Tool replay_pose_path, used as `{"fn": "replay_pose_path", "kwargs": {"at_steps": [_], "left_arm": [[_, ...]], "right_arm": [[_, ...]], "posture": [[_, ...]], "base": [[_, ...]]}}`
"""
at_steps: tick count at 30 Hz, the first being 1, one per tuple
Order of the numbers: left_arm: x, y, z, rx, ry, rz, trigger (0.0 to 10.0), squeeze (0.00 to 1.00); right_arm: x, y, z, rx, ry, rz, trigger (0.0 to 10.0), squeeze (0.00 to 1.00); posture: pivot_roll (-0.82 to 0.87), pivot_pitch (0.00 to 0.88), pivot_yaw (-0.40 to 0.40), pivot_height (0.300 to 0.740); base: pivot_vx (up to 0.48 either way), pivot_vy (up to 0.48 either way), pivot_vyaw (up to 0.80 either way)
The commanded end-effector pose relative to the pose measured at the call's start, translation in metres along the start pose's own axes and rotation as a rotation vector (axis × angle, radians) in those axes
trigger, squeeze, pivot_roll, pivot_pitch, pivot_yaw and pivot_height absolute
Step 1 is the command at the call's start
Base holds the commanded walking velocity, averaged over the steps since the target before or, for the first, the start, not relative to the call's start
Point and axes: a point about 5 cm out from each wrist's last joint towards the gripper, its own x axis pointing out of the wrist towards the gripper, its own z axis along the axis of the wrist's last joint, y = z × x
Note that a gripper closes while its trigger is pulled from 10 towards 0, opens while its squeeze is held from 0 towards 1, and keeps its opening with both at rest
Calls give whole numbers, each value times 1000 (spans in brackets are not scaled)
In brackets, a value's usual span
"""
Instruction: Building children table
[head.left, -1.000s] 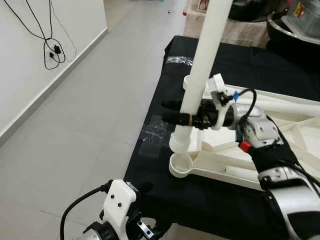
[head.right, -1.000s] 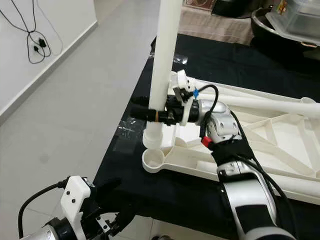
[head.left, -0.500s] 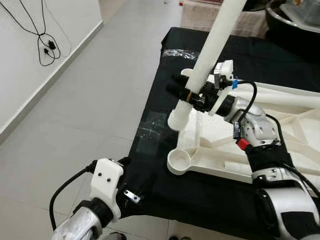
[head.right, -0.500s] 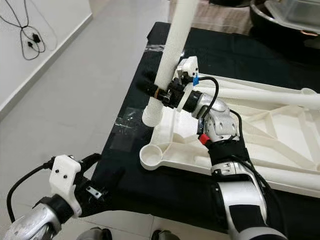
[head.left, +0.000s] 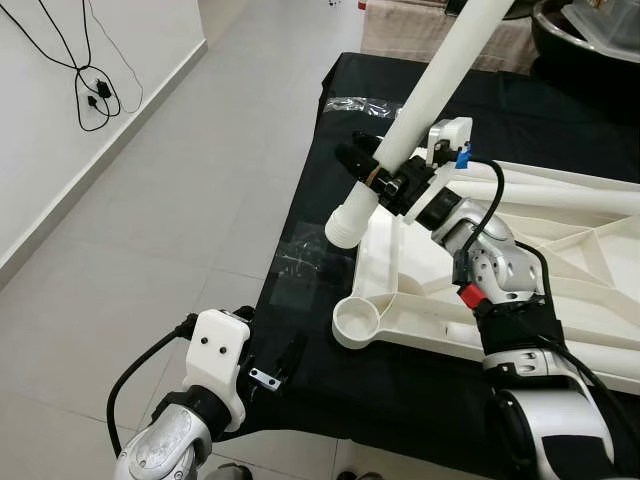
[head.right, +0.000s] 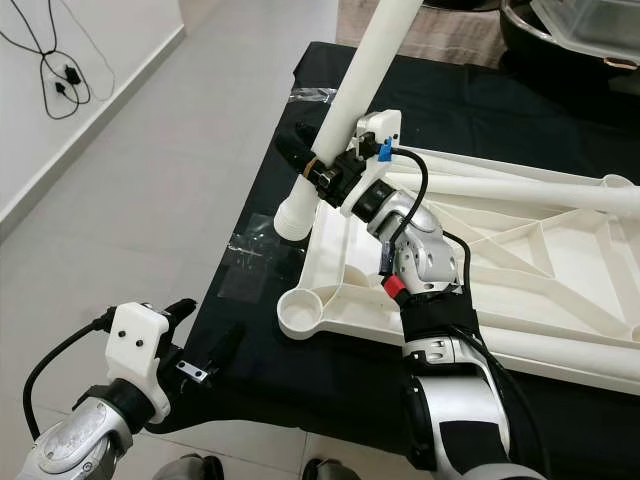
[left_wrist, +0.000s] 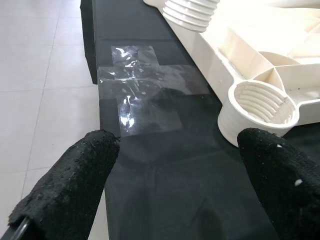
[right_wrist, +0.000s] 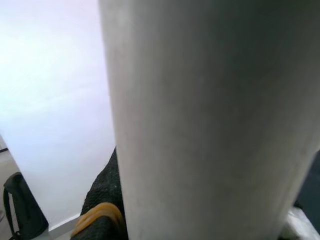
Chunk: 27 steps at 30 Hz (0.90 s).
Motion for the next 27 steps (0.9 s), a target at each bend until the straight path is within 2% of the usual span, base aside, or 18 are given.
{"fn": "replay_pose_path", "kwargs": {"at_steps": [1, 10, 27], "left_arm": [[-1, -2, -6, -8, 21, 0, 10000, 0], [1, -3, -8, -3, 19, 4, 10000, 0], [2, -5, -9, -17, 15, 10, 10000, 0]], "right_arm": [[-1, -3, 5, -11, -26, -24, 10000, 0], [2, -13, 13, -52, -59, -155, 10000, 0], [7, -12, 12, -85, -31, -147, 10000, 0]], "posture": [[114, 169, -88, 740], [112, 171, -97, 740], [104, 172, -109, 740]], "base": [[-277, 0, 0], [-31, 0, 0], [0, 0, 0]]}}
